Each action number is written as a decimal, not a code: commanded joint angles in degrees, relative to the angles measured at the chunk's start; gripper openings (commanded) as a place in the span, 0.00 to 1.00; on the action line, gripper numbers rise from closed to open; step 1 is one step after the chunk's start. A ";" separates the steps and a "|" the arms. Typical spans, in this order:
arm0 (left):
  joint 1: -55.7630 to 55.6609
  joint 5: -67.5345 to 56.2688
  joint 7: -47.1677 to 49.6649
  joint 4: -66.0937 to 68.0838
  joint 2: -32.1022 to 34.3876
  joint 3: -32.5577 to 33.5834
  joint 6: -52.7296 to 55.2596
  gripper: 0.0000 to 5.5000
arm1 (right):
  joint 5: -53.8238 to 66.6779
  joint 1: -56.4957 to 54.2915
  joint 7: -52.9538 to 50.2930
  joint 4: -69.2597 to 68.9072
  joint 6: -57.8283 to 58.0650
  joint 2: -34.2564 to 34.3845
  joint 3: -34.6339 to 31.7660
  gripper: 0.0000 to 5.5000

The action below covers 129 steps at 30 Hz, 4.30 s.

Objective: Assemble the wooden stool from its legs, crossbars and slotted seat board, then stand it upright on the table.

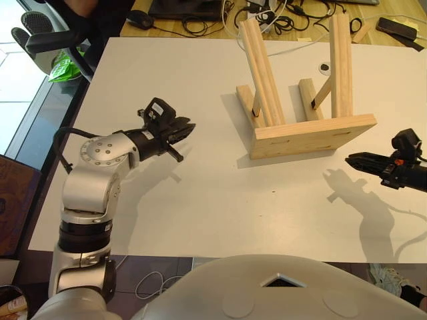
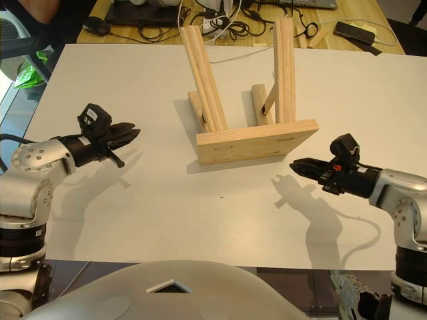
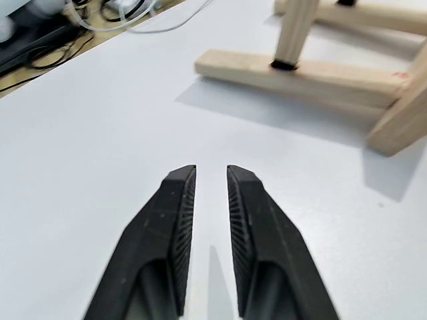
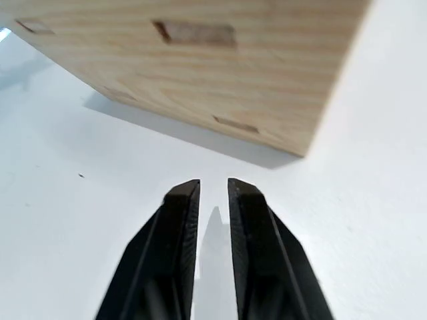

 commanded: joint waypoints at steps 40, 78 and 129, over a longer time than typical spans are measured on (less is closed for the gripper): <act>-1.03 5.09 12.20 7.11 -16.97 -20.29 6.25 0.00 | -19.27 -13.51 -1.41 20.06 -11.73 7.52 19.18 0.00; -1.18 3.82 15.03 8.66 -24.45 -19.04 5.75 0.00 | -5.40 -23.83 2.55 49.35 -12.32 15.17 8.48 0.00; -2.23 -14.78 10.34 -2.81 -25.54 -1.63 17.56 0.00 | 9.64 -11.83 1.32 3.84 7.71 14.84 3.61 0.00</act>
